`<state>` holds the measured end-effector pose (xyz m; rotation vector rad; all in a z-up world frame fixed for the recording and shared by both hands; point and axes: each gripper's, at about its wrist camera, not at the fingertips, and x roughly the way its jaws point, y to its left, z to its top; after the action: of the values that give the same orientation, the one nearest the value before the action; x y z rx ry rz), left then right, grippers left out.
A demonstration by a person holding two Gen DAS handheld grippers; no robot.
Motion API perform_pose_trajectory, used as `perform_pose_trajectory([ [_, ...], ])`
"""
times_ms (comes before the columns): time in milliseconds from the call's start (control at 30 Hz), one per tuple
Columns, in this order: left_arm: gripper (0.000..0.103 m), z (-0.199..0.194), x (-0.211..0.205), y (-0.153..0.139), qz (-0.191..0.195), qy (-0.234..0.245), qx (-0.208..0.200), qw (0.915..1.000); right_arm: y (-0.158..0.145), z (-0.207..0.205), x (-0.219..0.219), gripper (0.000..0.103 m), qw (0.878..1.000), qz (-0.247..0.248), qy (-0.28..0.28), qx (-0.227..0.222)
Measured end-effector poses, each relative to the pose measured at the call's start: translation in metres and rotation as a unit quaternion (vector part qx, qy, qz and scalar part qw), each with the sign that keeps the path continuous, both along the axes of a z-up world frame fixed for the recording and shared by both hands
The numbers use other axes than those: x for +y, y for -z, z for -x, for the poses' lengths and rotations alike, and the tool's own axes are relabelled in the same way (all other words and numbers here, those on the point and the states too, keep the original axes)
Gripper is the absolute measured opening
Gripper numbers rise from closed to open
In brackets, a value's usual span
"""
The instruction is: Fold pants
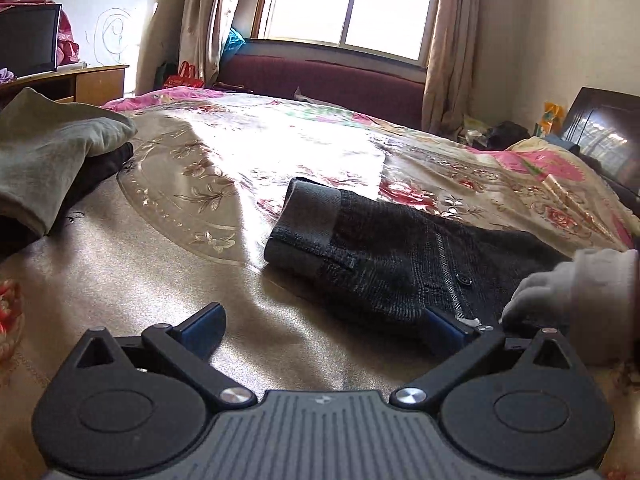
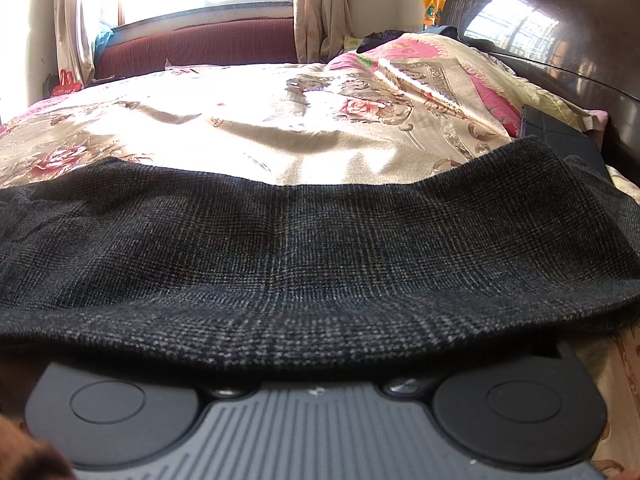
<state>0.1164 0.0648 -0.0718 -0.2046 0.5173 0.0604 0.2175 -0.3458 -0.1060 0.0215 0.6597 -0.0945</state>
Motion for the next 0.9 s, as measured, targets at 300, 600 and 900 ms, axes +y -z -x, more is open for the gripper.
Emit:
perform_pose_trajectory([
  [300,0.103,-0.0005,0.0006,0.0005,0.01,0.028,-0.006,0.9995,0.0001,0.0012,-0.0013,0.102,1.0,-0.003,0.0,-0.001],
  [600,0.103,-0.0029,0.0003,0.0019,0.01,0.049,-0.007,0.9987,0.0003,0.0015,-0.0011,0.102,1.0,-0.003,0.0,-0.001],
  [900,0.103,-0.0029,0.0004,0.0005,0.002,0.057,-0.014,0.9983,0.0,0.0035,-0.0018,0.102,1.0,-0.003,0.0,-0.002],
])
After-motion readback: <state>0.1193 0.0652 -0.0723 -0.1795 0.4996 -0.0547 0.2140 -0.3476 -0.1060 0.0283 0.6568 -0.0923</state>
